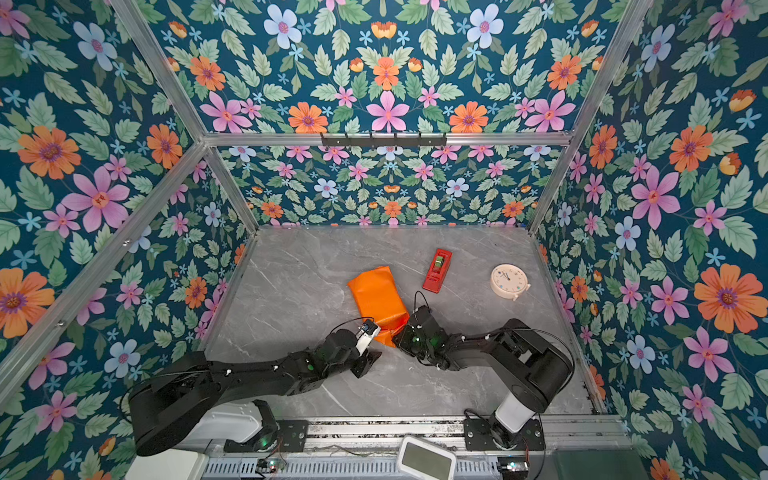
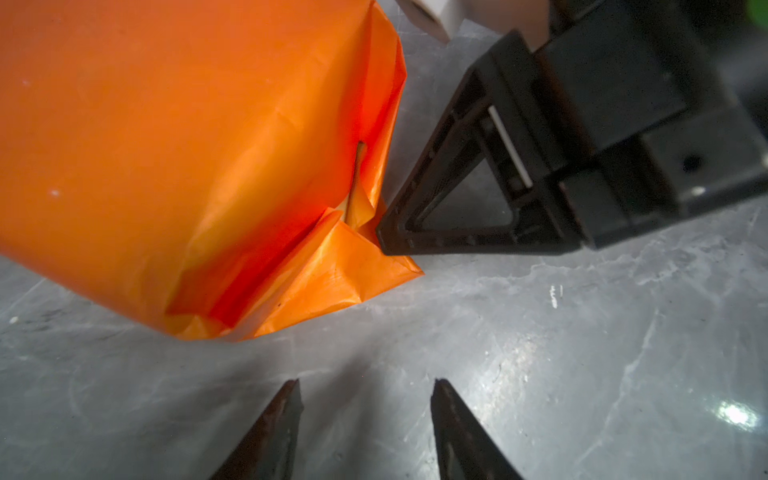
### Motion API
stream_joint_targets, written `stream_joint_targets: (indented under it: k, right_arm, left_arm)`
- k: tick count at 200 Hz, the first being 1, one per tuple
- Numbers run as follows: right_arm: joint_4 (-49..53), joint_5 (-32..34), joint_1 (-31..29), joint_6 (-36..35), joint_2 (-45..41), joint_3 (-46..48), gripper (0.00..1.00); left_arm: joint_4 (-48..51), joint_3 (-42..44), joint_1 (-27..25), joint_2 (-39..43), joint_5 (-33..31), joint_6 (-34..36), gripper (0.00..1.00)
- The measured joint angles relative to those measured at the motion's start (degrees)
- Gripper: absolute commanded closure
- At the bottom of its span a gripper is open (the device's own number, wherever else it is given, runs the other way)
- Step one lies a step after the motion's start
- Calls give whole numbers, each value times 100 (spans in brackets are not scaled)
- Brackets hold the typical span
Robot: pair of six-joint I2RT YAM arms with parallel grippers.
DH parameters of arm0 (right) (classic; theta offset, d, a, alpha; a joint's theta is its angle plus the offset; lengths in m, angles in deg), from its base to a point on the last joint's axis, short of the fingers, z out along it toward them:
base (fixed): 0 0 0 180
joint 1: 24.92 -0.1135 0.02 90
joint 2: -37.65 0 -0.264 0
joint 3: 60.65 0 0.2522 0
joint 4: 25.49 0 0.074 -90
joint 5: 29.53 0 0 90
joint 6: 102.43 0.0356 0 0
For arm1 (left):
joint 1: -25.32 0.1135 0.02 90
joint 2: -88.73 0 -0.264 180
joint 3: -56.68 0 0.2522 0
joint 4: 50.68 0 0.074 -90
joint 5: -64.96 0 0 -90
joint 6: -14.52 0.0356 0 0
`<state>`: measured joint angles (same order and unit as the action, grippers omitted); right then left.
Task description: Wrap the gift box in paper
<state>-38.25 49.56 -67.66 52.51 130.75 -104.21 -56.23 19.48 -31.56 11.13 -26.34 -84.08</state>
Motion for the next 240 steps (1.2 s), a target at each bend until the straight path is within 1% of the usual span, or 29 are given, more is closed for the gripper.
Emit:
stream_joint_targets:
  k: [65, 84, 108, 137, 192, 240]
  right_arm:
    - [-81, 105, -15, 66, 35, 61, 96]
    - [-151, 109, -15, 85, 44, 87, 100]
    - [-219, 125, -15, 90, 24, 131, 100]
    - [-323, 125, -15, 157, -13, 201, 100]
    - [-621, 129, -15, 350, -170, 376, 100]
    - [-828, 129, -15, 459, -186, 437, 100]
  left_arm:
    - [-118, -24, 0, -221, 138, 120, 46]
    - [-190, -33, 0, -269, 155, 164, 42]
    - [-251, -74, 0, -389, 278, 330, 36]
    - [-297, -179, 2, -562, 378, 686, 36]
    - [-439, -326, 0, -905, 396, 1512, 41]
    - [-887, -310, 0, -1204, 457, 2275, 46]
